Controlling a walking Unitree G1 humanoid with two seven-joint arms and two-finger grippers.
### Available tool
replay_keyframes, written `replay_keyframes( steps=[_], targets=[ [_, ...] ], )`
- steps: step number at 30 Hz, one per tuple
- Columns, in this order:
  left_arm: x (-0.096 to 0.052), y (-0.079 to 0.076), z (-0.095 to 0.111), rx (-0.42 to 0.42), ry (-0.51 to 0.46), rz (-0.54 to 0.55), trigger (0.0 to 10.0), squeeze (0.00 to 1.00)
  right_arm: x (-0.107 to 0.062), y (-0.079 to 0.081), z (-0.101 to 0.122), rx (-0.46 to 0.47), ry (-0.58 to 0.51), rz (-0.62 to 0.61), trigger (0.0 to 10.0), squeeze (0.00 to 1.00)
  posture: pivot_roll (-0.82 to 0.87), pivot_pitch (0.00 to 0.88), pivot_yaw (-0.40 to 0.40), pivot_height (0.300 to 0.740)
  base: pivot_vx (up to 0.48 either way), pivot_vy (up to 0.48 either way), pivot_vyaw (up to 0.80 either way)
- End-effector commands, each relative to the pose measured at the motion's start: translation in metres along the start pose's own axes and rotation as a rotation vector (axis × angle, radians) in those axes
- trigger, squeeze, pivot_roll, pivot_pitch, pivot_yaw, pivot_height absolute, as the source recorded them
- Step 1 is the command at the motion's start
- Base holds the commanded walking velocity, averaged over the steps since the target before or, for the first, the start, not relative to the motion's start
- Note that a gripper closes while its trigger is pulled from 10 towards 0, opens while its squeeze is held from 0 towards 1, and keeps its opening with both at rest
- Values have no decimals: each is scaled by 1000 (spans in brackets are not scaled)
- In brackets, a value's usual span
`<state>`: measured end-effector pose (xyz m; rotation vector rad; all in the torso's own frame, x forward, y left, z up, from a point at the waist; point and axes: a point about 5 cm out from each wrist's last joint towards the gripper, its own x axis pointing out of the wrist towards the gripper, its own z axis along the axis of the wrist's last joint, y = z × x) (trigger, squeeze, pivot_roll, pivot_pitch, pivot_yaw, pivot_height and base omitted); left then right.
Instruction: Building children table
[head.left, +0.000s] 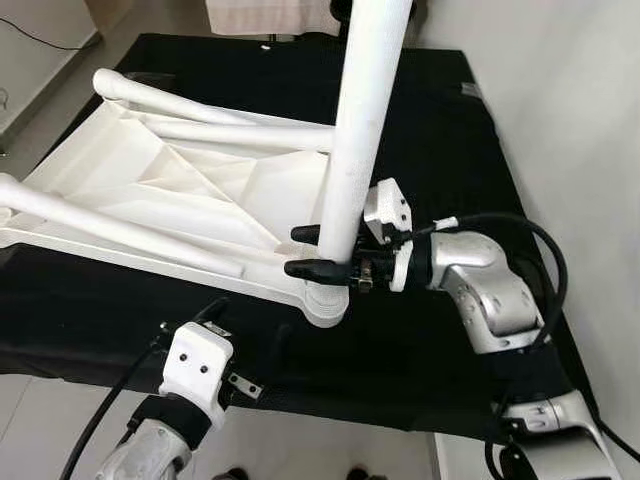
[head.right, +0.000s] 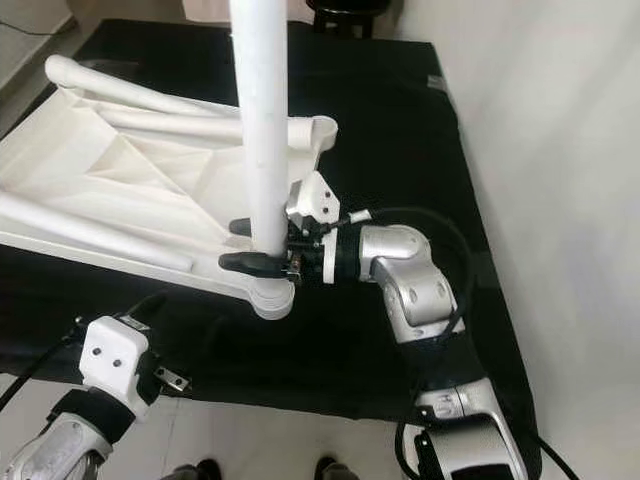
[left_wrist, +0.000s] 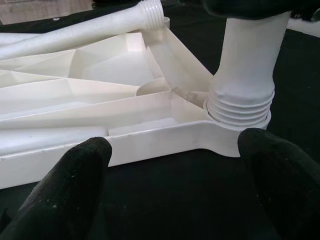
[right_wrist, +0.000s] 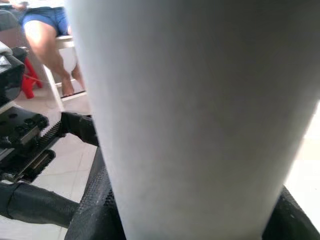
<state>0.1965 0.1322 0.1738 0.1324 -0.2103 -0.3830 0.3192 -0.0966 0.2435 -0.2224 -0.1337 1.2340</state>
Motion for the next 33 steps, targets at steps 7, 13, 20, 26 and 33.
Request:
replay_keyframes(
  steps=[7, 13, 20, 26, 33],
  targets=[
    [-3, 0, -5, -13, 18, 8, 10000, 0, -41, 17, -64, 221, 293, -1126, 0, 0, -17, 234, -41, 740, 0, 0, 0],
    [2, 0, -9, -21, 19, -5, 10000, 0, 15, 34, -59, 236, 212, -849, 4235, 0, -14, 202, -27, 740, 0, 0, 0],
    [3, 0, -10, -20, 15, 9, 10000, 0, 34, 40, -48, 340, 82, -691, 10000, 1000, -15, 193, -33, 740, 0, 0, 0],
    [4, -1, -12, -26, 16, 4, 10000, 0, 37, 36, -18, 206, -52, -213, 10000, 0, -7, 179, -36, 740, 0, 0, 0],
    [2, -3, -12, -29, 16, 1, 10000, 0, 27, 27, -23, 90, 26, 40, 10000, 0, 5, 185, -39, 740, 0, 0, 0]
  ],
)
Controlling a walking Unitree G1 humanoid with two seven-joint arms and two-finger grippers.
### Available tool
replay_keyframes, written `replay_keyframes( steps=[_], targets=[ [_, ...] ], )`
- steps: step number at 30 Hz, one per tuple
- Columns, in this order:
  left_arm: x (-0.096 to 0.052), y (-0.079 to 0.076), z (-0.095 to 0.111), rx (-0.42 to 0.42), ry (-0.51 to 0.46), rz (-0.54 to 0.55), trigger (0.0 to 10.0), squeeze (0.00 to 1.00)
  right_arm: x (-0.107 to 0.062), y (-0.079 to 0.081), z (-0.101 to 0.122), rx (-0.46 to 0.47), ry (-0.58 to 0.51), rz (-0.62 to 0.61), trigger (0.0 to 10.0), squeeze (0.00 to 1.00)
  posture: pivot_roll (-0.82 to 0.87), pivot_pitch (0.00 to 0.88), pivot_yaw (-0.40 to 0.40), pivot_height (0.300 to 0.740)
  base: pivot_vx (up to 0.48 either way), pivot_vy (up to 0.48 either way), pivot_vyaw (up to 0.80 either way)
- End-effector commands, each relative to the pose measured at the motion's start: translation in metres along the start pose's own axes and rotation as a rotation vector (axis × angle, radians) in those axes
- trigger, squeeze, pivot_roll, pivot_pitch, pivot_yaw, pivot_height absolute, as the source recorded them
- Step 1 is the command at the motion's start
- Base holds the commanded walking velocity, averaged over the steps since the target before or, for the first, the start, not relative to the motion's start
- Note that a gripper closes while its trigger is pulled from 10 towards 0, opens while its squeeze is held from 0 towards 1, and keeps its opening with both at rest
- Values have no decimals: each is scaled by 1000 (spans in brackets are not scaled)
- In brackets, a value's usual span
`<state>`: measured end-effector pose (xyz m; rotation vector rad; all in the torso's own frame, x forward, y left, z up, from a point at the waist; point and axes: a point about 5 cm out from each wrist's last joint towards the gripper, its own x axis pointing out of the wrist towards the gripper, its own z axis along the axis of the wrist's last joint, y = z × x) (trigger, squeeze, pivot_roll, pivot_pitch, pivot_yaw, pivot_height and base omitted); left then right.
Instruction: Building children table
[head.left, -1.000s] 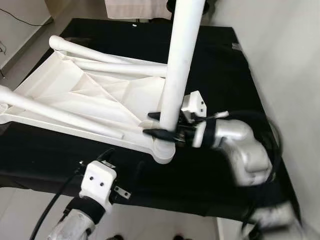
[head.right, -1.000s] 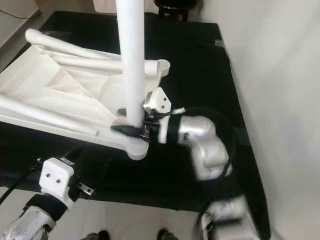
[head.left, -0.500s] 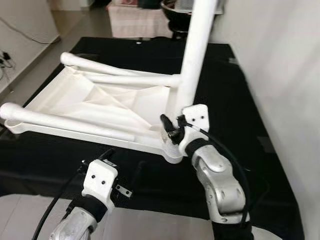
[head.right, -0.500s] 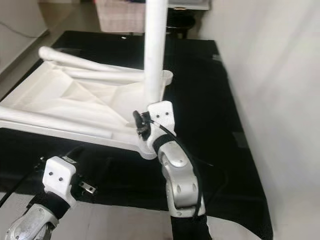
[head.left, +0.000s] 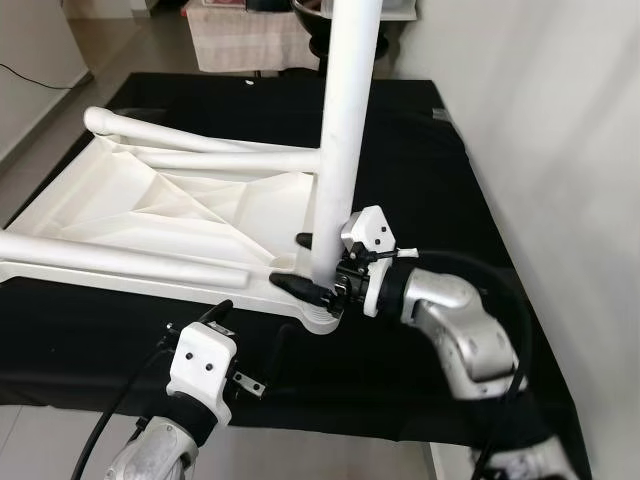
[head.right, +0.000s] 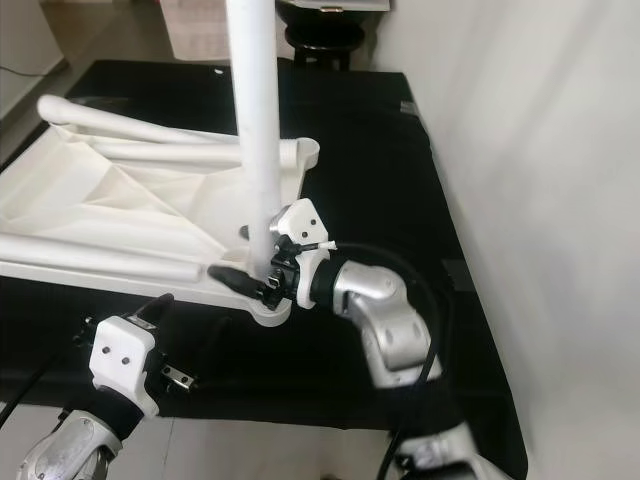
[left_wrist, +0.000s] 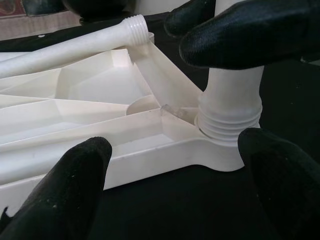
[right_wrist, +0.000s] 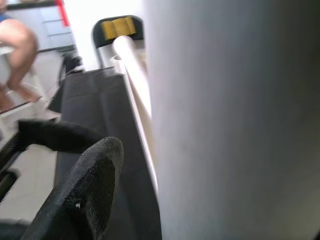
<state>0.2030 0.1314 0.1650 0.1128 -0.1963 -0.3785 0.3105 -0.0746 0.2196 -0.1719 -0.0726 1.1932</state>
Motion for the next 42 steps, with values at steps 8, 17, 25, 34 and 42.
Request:
replay_keyframes(
  steps=[8, 17, 25, 34, 42],
  targets=[
    [-8, -6, 2, -9, 7, -2, 10000, 0, 9, -10, -6, -22, 63, 205, 10000, 0, 27, 213, -39, 740, 0, 0, 0],
    [-12, -7, 4, -13, 9, -7, 10000, 0, -1, -18, -2, 18, 15, 254, 0, 0, 24, 235, -42, 740, 0, 0, 0],
    [-12, -8, 5, -14, 9, -4, 10000, 0, -13, -21, -6, 29, 21, 170, 0, 0, 19, 242, -50, 740, 0, 0, 0],
    [-12, -4, 1, -10, 12, 4, 10000, 0, -27, 41, -53, 151, 209, -786, 0, 0, -3, 201, -67, 740, 0, 0, 0],
    [-7, -1, -3, 0, 13, 8, 10000, 0, 9, 27, -44, 181, 135, -699, 4745, 0, 4, 158, -62, 740, 0, 0, 0]
  ],
)
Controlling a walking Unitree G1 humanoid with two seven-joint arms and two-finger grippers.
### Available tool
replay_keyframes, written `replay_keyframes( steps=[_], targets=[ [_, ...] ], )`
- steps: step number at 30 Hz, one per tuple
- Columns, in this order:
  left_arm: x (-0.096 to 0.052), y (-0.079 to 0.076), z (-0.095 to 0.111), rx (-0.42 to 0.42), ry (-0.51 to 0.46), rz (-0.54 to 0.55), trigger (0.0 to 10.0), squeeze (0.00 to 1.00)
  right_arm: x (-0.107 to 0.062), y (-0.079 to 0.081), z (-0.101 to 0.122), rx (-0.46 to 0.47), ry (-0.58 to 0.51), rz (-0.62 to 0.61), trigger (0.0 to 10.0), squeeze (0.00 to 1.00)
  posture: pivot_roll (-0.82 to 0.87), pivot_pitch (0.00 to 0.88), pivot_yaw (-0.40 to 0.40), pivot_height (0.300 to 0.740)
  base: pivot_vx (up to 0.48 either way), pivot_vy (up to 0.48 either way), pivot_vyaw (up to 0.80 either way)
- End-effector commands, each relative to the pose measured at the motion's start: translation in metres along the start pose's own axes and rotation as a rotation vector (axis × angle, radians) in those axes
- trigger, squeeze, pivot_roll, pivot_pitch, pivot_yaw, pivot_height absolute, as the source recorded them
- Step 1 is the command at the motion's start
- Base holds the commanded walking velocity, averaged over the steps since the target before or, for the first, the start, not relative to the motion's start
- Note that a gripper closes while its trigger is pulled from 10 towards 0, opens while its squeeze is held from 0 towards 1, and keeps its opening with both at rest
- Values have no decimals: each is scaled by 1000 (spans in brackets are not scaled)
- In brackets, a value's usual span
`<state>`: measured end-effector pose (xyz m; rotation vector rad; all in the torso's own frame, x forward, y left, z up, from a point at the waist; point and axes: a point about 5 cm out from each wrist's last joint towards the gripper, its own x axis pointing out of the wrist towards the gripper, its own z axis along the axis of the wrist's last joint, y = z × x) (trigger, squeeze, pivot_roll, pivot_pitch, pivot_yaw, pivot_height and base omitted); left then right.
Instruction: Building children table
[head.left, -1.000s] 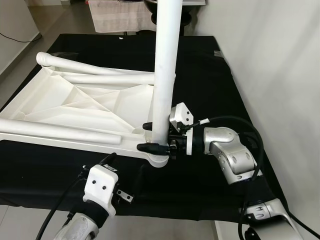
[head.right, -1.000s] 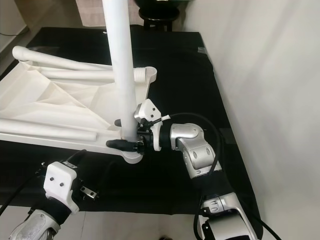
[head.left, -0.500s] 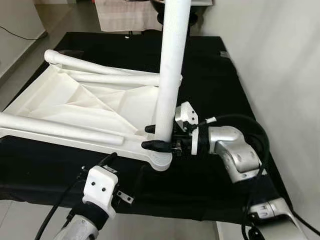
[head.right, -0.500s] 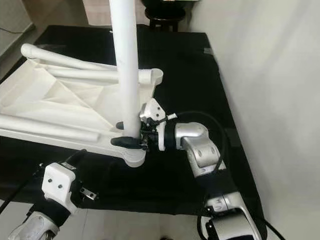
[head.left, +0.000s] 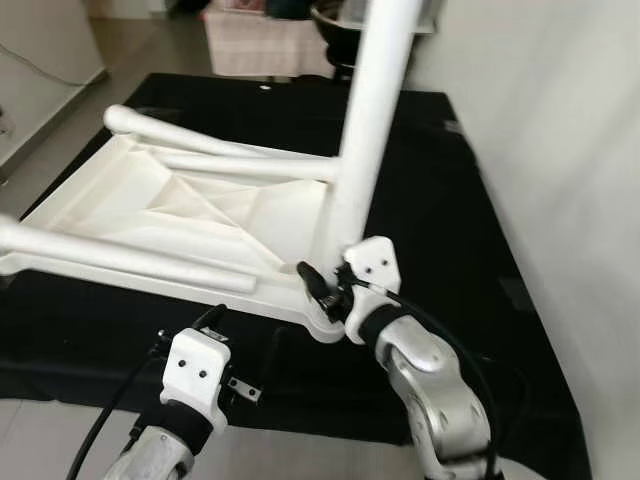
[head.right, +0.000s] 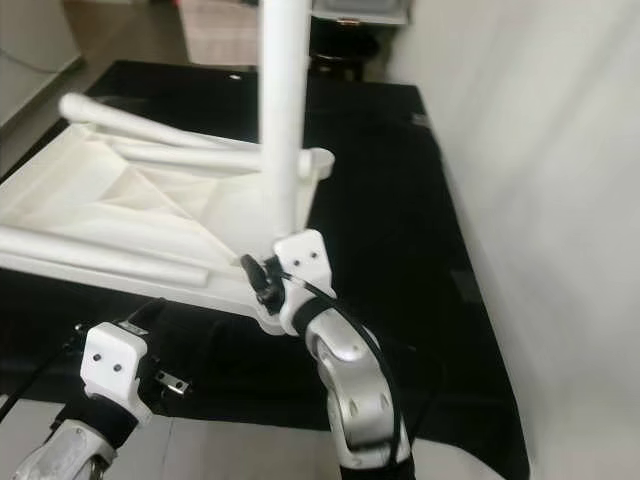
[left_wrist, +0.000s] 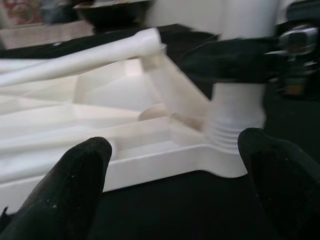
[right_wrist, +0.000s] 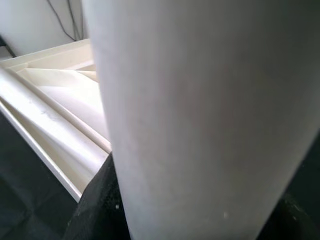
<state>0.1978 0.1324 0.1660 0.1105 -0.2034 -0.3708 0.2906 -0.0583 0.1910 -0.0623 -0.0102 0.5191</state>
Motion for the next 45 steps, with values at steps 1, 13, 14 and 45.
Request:
replay_keyframes(
  steps=[1, 13, 14, 45],
  targets=[
    [-2, -1, -5, 0, 20, 0, 10000, 0, 3, -3, -20, 31, 95, -31, 4745, 0, 4, 158, -62, 740, 0, 0, 0],
    [1, -6, -9, -63, 43, -75, 10000, 0, 18, -10, 14, 120, -98, 229, 10000, 1000, 8, 158, -55, 740, 0, 0, 0],
    [1, -6, -9, -63, 43, -75, 10000, 0, 18, -10, 14, 120, -98, 229, 10000, 1000, 8, 158, -55, 740, 0, 0, 0],
    [-26, -21, 6, -64, 57, -196, 10000, 0, 8, -67, 7, -22, -3, 700, 0, 0, 28, 212, -47, 740, 0, 0, 0]
  ],
)
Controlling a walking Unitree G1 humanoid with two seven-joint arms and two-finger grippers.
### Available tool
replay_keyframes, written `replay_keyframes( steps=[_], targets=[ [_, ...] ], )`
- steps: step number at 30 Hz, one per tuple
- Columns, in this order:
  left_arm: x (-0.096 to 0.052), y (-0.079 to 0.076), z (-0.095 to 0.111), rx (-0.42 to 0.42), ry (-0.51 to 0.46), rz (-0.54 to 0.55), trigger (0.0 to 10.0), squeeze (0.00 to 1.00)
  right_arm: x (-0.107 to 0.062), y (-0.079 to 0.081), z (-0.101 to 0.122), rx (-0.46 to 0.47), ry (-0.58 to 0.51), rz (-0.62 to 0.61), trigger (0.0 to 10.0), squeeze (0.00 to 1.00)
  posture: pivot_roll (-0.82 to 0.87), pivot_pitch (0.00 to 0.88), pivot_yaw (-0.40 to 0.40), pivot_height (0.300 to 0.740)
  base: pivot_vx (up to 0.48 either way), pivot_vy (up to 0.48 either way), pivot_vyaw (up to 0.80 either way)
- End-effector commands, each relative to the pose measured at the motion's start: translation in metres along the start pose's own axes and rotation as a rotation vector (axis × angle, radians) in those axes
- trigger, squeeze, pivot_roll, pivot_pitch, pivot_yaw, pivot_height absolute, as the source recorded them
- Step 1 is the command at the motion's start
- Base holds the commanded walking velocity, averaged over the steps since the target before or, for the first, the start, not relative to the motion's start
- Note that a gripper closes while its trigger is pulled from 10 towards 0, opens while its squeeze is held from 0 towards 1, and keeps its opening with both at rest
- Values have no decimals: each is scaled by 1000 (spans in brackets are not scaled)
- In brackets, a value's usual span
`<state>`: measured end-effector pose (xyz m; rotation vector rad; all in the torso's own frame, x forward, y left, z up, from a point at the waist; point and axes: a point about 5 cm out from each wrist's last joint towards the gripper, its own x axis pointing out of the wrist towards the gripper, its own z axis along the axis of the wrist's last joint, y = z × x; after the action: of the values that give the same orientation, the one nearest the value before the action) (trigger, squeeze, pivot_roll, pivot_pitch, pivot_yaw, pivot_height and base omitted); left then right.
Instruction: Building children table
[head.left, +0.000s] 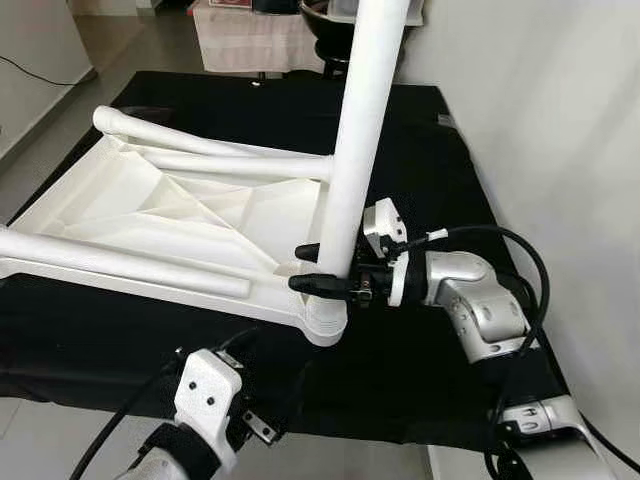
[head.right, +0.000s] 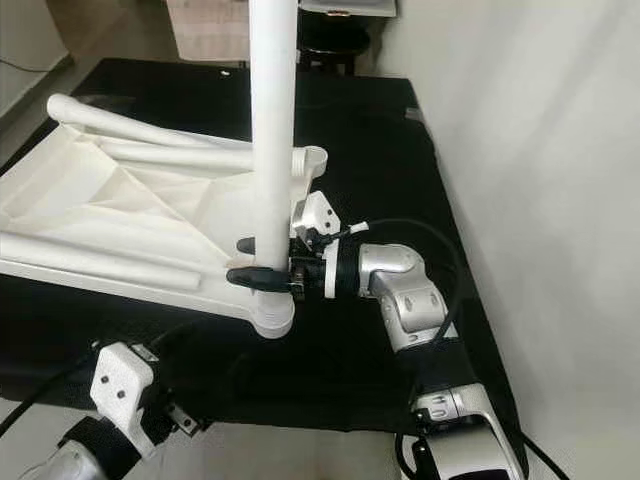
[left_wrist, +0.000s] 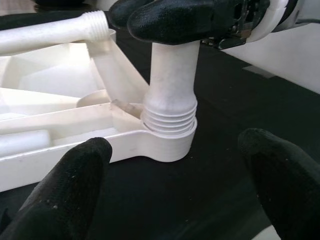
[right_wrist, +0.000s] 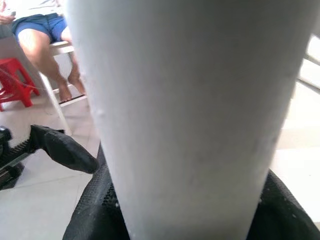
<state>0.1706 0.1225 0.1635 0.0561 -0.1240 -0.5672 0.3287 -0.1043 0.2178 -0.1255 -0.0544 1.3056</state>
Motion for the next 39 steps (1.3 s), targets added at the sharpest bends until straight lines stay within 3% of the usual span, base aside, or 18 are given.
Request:
replay_keyframes(
  steps=[1, 2, 3, 5, 6, 7, 9, 11, 13, 16, 20, 21, 23, 24, 32, 33, 35, 39],
  targets=[
    [-5, -3, 2, 23, 8, 8, 10000, 0, -11, -2, -22, 82, 41, -177, 0, 0, 27, 213, -48, 740, 0, 0, 0],
    [-5, -3, 2, 23, 8, 8, 10000, 0, -11, -2, -22, 82, 41, -177, 0, 0, 27, 213, -48, 740, 0, 0, 0],
    [-7, -4, 3, 28, 10, 16, 10000, 0, -18, 1, -33, 132, 67, -342, 0, 0, 28, 212, -53, 740, 0, 0, 0],
    [-8, -4, 3, 29, 11, 16, 10000, 0, -20, 1, -35, 143, 71, -365, 0, 0, 28, 212, -53, 740, 0, 0, 0],
    [-8, -2, 2, 37, 9, 33, 10000, 0, -41, -11, -42, 128, 167, -876, 0, 0, 24, 227, -60, 740, 0, 0, 0],
    [-8, 0, 2, 41, 6, 49, 10000, 0, -54, 0, -51, 205, 199, -1082, 0, 0, 17, 229, -60, 740, 0, 0, 0],
    [-8, 0, 2, 41, 6, 49, 10000, 0, -54, 0, -51, 205, 199, -1082, 0, 0, 17, 229, -60, 740, 0, 0, 0],
    [-4, 9, 1, 46, -6, 78, 10000, 0, -43, 27, -52, 207, 223, -1185, 0, 0, -23, 219, -20, 740, 0, 0, 0],
    [-4, 9, 1, 46, -6, 78, 10000, 0, -43, 27, -52, 207, 223, -1185, 0, 0, -23, 219, -20, 740, 0, 0, 0],
    [0, 12, -1, 33, -9, 63, 10000, 0, -13, 31, -48, 204, 177, -1052, 0, 0, -2, 201, -21, 740, 0, 0, 0],
    [0, 12, -2, 27, -9, 57, 10000, 0, -2, 28, -47, 220, 160, -1005, 0, 0, 4, 199, -21, 740, 0, 0, 0],
    [0, 13, -3, 18, -9, 64, 10000, 0, 14, 23, -40, 235, 104, -881, 10000, 0, 8, 201, -25, 740, 0, 0, 0],
    [0, 13, -3, 18, -9, 64, 10000, 0, 14, 23, -40, 235, 104, -881, 10000, 0, 8, 201, -25, 740, 0, 0, 0],
    [0, 13, -2, 18, -10, 71, 10000, 0, 21, 23, -33, 219, 71, -784, 10000, 1000, 6, 207, -22, 740, 0, 0, 0],
    [0, 13, -1, 17, -12, 75, 10000, 0, 25, 18, -1, 140, -55, -487, 10000, 973, 16, 210, -22, 740, 0, 0, 0],
    [0, 12, -1, 17, -12, 71, 10000, 0, 22, 14, 4, 66, -33, -382, 10000, 0, 20, 213, -23, 740, 0, 0, 0],
    [0, 12, -1, 17, -12, 71, 10000, 0, 22, 14, 4, 66, -33, -382, 10000, 0, 20, 213, -23, 740, 0, 0, 0],
    [1, 10, 0, 13, -17, 61, 10000, 0, 16, 4, 1, -58, 99, -103, 10000, 0, 34, 229, -29, 740, 0, 0, 0]
  ],
)
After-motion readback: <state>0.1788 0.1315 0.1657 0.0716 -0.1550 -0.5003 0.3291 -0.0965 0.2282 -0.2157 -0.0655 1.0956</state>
